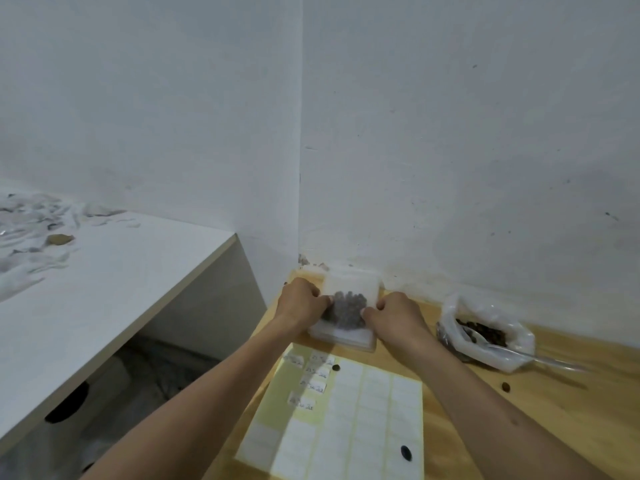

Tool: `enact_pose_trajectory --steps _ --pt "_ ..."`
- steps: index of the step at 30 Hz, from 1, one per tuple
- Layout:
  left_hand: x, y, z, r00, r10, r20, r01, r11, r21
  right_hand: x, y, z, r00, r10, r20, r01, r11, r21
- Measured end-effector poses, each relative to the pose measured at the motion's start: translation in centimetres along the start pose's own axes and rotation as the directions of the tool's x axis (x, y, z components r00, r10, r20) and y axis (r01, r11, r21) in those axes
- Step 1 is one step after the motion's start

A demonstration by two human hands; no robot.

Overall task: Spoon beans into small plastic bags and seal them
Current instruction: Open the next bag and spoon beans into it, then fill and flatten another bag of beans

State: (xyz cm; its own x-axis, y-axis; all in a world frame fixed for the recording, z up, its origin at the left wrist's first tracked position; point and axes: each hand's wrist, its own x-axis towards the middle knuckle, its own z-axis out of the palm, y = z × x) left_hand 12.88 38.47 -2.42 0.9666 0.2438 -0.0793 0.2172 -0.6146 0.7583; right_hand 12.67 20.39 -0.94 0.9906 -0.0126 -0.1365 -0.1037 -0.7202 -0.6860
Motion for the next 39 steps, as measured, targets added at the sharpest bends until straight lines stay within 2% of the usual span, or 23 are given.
enact_pose_trajectory --steps 9,14,19,23,27,30,32,36,39 --pt "-0.3 0.7 0.0 1.0 -0.005 -0.024 0.005 1.0 0.008 -0.3 0.2 -1.3 0.997 -0.056 0.048 0.057 0.998 -0.018" --pt "-1.5 1.8 -0.5 0.992 0.05 -0.118 -0.038 0.994 0.101 -1.7 0.2 -5.4 0.989 -0.141 -0.043 0.141 0.99 -0.012" --pt "-4.3 6.6 0.7 0.941 0.224 -0.254 -0.21 0.974 0.081 -4.1 1.6 -11.8 0.974 -0.148 -0.17 0.145 0.989 -0.031" --pt "-8.1 11.3 3.9 0.893 0.385 -0.231 -0.393 0.919 0.012 -7.0 4.5 -17.4 0.955 -0.127 -0.267 0.111 0.991 -0.073" --pt "-13.5 15.5 8.7 0.851 0.514 -0.108 -0.524 0.845 -0.104 -10.7 9.5 -22.4 0.943 -0.046 -0.329 -0.015 0.984 -0.179" --pt "-17.6 18.1 13.0 0.808 0.585 0.071 -0.573 0.809 -0.131 -13.6 14.2 -25.0 0.944 0.063 -0.325 -0.153 0.953 -0.26" --pt "-19.9 19.5 16.1 0.766 0.599 0.233 -0.602 0.796 -0.066 -15.4 17.3 -26.2 0.935 0.147 -0.321 -0.255 0.911 -0.326" --pt "-22.9 20.8 21.7 0.693 0.5 0.519 -0.628 0.773 0.094 -18.4 22.6 -26.8 0.911 0.318 -0.264 -0.405 0.813 -0.418" --pt "-24.7 21.5 24.4 0.682 0.393 0.616 -0.612 0.769 0.186 -19.9 25.5 -26.2 0.892 0.39 -0.229 -0.452 0.785 -0.424"
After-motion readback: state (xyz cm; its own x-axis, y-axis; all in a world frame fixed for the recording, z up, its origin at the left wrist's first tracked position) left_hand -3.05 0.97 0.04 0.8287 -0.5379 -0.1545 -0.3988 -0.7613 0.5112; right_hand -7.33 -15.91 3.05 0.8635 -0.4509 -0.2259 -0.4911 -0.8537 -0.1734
